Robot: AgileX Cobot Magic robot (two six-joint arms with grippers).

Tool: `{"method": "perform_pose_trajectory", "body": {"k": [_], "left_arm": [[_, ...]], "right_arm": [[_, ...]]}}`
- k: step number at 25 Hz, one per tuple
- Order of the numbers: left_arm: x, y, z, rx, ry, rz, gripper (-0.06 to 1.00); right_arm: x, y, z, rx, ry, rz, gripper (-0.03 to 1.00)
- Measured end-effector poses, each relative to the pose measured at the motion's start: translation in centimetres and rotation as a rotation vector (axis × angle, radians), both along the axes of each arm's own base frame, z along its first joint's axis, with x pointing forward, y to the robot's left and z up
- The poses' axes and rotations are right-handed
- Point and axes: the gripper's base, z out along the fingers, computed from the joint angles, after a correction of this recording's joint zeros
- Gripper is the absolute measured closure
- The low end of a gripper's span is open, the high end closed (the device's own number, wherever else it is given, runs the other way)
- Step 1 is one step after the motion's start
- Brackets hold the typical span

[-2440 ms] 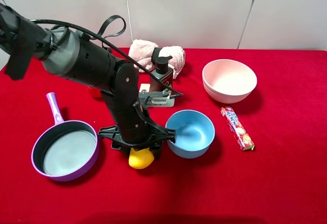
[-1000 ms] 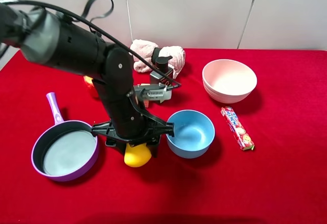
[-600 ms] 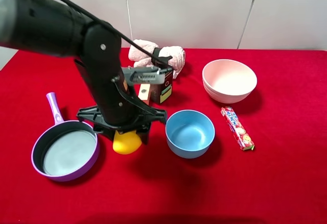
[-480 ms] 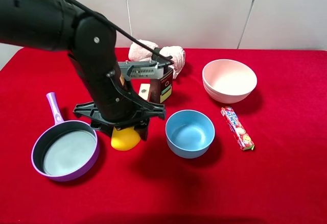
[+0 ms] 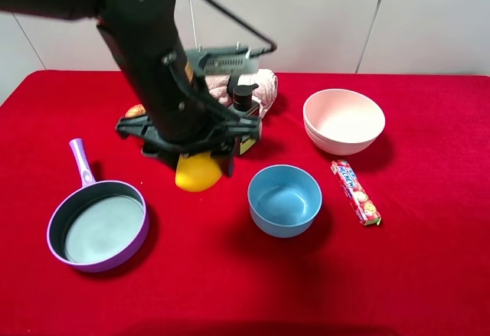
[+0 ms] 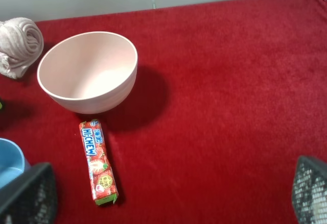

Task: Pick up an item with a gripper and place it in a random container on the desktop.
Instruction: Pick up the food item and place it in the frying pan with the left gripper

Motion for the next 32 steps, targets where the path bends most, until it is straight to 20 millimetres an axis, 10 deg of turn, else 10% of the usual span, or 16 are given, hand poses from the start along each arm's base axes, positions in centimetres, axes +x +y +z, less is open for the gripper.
{"method": "perform_pose_trajectory", "body": {"k": [16, 32], "left_arm": [[0.2, -0.1, 2.5, 0.041, -0.001, -0.094, 0.34], [-4.3, 7.3, 6.0, 0.202, -0.105, -0.006, 0.34]], "right_arm": [[0.0, 0.0, 0.0, 0.000, 0.000, 0.000, 0.28], [0.0, 0.0, 0.0, 0.000, 0.000, 0.000, 0.28]]}}
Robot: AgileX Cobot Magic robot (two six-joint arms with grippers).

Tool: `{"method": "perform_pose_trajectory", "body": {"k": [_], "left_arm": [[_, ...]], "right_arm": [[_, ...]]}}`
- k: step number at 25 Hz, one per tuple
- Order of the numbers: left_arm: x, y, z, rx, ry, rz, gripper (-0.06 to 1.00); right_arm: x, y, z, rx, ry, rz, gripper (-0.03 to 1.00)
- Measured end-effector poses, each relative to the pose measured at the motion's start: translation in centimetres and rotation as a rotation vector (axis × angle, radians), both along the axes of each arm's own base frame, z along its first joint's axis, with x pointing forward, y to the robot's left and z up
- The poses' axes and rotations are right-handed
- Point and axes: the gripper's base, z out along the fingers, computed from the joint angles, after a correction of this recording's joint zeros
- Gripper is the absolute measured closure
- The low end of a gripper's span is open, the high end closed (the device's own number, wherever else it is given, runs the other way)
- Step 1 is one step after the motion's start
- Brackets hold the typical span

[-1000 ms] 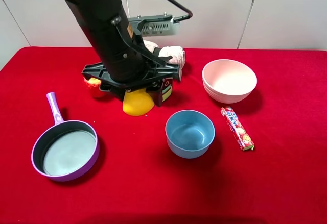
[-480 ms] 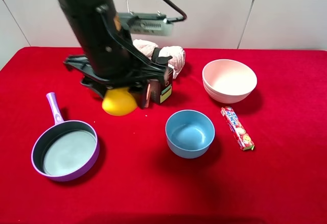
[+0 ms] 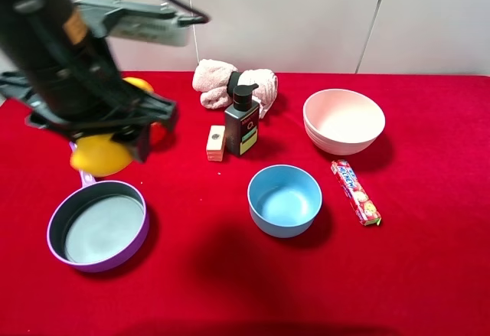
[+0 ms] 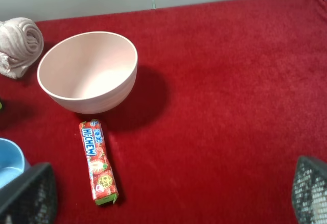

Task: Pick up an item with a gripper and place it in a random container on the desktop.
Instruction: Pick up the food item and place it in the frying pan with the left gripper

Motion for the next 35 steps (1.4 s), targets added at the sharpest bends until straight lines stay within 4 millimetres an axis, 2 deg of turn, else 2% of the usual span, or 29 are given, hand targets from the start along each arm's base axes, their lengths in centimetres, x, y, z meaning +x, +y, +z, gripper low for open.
{"method": "perform_pose_trajectory", "body": {"k": [4, 9, 22, 26, 35], "left_arm": [[-1.2, 2.0, -0.4, 0.009, 0.001, 0.049, 0.34], [-1.8, 4.0, -1.1, 0.029, 0.015, 0.103, 0.34], [-1.4, 7.8, -6.2, 0.024, 0.027, 0.214, 0.34], [-0.4, 8.1, -7.9, 0.024, 0.035, 0.220, 0.34], [1.7, 6.4, -12.7, 0.015, 0.131, 0.191, 0.34]], "right_arm": [[0.0, 0.0, 0.0, 0.000, 0.000, 0.000, 0.28], [0.0, 0.0, 0.0, 0.000, 0.000, 0.000, 0.28], [0.0, 0.0, 0.0, 0.000, 0.000, 0.000, 0.28], [0.0, 0.0, 0.0, 0.000, 0.000, 0.000, 0.28], [0.0, 0.0, 0.0, 0.000, 0.000, 0.000, 0.28]]}}
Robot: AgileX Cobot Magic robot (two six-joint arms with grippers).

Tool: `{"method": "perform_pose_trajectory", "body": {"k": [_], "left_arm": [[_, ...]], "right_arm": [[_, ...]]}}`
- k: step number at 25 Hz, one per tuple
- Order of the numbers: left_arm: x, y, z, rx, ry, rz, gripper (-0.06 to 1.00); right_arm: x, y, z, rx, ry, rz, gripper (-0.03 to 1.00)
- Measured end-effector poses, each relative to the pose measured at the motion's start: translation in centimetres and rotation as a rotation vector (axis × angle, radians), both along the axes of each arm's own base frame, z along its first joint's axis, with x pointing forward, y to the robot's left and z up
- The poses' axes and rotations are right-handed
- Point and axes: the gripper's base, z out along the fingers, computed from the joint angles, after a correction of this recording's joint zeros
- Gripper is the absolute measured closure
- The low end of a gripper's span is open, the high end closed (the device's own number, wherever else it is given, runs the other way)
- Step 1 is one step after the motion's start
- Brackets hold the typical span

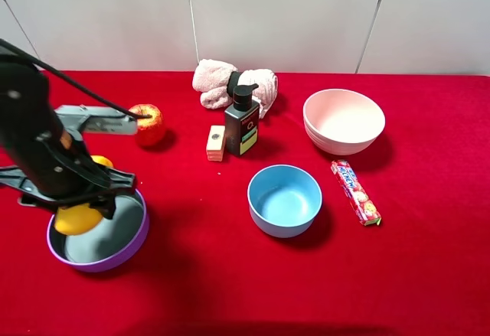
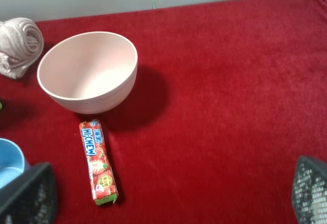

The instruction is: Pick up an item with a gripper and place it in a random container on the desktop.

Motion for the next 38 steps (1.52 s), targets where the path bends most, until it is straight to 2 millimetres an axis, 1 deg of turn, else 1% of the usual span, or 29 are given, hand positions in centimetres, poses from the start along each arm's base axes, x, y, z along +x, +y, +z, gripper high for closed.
{"method": "perform_pose_trajectory", "body": {"k": [4, 7, 23, 24, 25, 28, 30, 33, 36, 38], "left_arm": [[0.3, -0.5, -1.6, -0.012, 0.047, -0.005, 0.34], [0.3, -0.6, -2.1, -0.012, 0.064, -0.003, 0.34], [0.3, -0.6, -2.2, -0.015, 0.059, -0.006, 0.34], [0.3, -0.6, -2.2, -0.015, 0.059, -0.007, 0.32], [0.3, -0.6, -2.2, -0.015, 0.060, -0.007, 0.28], [0.3, -0.6, -2.2, -0.015, 0.060, -0.007, 0.08], [0.3, -0.6, -2.2, -0.015, 0.060, -0.007, 0.00], [0.3, -0.6, -2.2, -0.015, 0.060, -0.007, -0.04], [0.3, -0.6, -2.1, -0.018, 0.058, -0.005, -0.04], [0.3, -0.7, -1.7, -0.028, 0.044, -0.003, -0.05]], "right_arm": [[0.0, 0.0, 0.0, 0.000, 0.000, 0.000, 0.28], [0.0, 0.0, 0.0, 0.000, 0.000, 0.000, 0.28], [0.0, 0.0, 0.0, 0.000, 0.000, 0.000, 0.28], [0.0, 0.0, 0.0, 0.000, 0.000, 0.000, 0.28], [0.0, 0.0, 0.0, 0.000, 0.000, 0.000, 0.28], [0.0, 0.0, 0.0, 0.000, 0.000, 0.000, 0.28], [0.0, 0.0, 0.0, 0.000, 0.000, 0.000, 0.28], [0.0, 0.0, 0.0, 0.000, 0.000, 0.000, 0.28], [0.0, 0.0, 0.0, 0.000, 0.000, 0.000, 0.28], [0.0, 0.0, 0.0, 0.000, 0.000, 0.000, 0.28]]}}
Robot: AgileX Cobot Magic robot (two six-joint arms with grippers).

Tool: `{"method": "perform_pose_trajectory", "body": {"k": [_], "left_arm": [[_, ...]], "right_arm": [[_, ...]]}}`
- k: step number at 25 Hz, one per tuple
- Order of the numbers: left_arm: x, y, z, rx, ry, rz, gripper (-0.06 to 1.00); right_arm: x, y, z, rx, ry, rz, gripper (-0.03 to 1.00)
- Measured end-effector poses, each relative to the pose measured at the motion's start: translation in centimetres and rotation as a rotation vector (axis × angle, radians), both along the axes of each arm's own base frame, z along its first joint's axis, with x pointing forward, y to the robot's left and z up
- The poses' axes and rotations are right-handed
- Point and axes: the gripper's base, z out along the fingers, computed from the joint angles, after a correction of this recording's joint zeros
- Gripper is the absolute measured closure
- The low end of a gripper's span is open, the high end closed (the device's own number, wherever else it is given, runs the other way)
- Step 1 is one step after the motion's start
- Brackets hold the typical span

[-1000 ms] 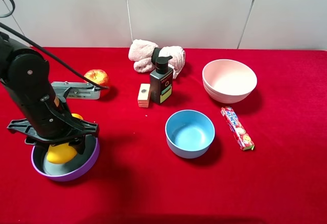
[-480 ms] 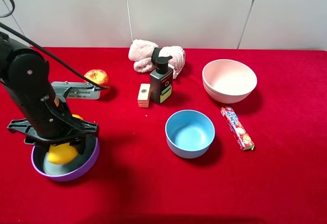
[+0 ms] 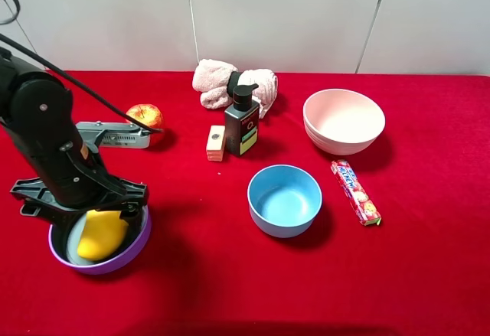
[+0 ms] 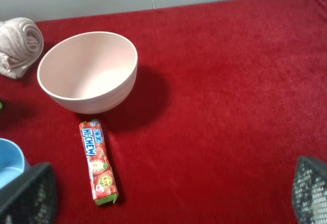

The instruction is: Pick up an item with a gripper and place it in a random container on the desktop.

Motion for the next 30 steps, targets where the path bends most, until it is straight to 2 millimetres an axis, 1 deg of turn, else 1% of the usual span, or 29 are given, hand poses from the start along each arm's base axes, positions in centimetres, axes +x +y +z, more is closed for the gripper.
{"method": "perform_pose_trajectory", "body": {"k": [3, 4, 8, 12, 18, 23, 30], "left_arm": [[-0.2, 0.1, 1.4, -0.028, -0.040, 0.006, -0.05], [-0.2, 0.1, 1.4, -0.028, -0.040, 0.006, -0.05], [-0.8, 0.4, 3.8, -0.065, -0.102, 0.010, -0.05], [-2.0, 1.1, 6.1, -0.085, -0.139, 0.012, -0.05], [-4.5, 2.6, 9.5, -0.099, -0.171, 0.016, -0.05], [-7.0, 4.0, 12.0, -0.133, -0.231, 0.009, -0.05], [-10.5, 5.9, 14.6, -0.188, -0.334, -0.074, -0.05]], "right_arm": [[0.0, 0.0, 0.0, 0.000, 0.000, 0.000, 0.28], [0.0, 0.0, 0.0, 0.000, 0.000, 0.000, 0.28], [0.0, 0.0, 0.0, 0.000, 0.000, 0.000, 0.28], [0.0, 0.0, 0.0, 0.000, 0.000, 0.000, 0.28], [0.0, 0.0, 0.0, 0.000, 0.000, 0.000, 0.28], [0.0, 0.0, 0.0, 0.000, 0.000, 0.000, 0.28], [0.0, 0.0, 0.0, 0.000, 0.000, 0.000, 0.28]]}}
